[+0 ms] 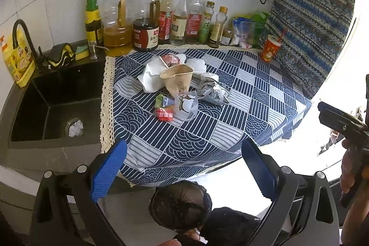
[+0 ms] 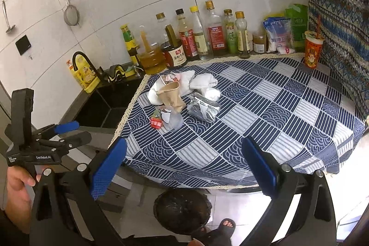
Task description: Collect trash
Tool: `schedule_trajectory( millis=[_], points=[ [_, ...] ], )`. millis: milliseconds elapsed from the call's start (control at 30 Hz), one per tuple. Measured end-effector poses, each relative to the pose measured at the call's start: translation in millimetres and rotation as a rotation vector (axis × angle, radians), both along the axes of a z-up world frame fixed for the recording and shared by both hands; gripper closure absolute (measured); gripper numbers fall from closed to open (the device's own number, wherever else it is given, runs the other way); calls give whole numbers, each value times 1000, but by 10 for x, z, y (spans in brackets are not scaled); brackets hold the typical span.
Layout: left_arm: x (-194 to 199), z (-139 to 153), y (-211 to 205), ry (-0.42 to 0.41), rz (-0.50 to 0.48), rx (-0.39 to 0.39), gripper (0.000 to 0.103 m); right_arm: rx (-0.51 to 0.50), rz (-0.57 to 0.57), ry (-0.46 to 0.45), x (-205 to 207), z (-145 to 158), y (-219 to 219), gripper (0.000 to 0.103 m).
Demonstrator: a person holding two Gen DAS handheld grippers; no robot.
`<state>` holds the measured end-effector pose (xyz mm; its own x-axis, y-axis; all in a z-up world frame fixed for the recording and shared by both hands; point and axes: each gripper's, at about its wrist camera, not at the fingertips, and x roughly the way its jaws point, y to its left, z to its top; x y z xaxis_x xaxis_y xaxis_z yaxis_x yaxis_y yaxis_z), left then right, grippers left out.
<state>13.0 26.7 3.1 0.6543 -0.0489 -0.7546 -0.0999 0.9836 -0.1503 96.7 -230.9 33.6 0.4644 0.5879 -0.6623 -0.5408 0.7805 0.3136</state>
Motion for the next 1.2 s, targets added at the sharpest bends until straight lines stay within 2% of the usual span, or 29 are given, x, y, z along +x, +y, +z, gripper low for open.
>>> schedule_trajectory(
  millis=[467,567,733,1000,1200],
  points=[
    [-59,7,9,-34,-35,-14,7,-8,9,-27,-96,61,102,4],
    [-52,-9,-2,-34,-38,-18,7,-40,0,-57,-108,66,128,4],
    [1,-50,-27,-27,-42,-21,7,-41,19,-45,-62,13,137,4],
    [260,-163,-42,9,-24,-29,7,-52,57,1,265,-149,198,4],
    [530,-274,-1,49,4,-46,7,-70,94,55,681,-343,295,4]
  ],
)
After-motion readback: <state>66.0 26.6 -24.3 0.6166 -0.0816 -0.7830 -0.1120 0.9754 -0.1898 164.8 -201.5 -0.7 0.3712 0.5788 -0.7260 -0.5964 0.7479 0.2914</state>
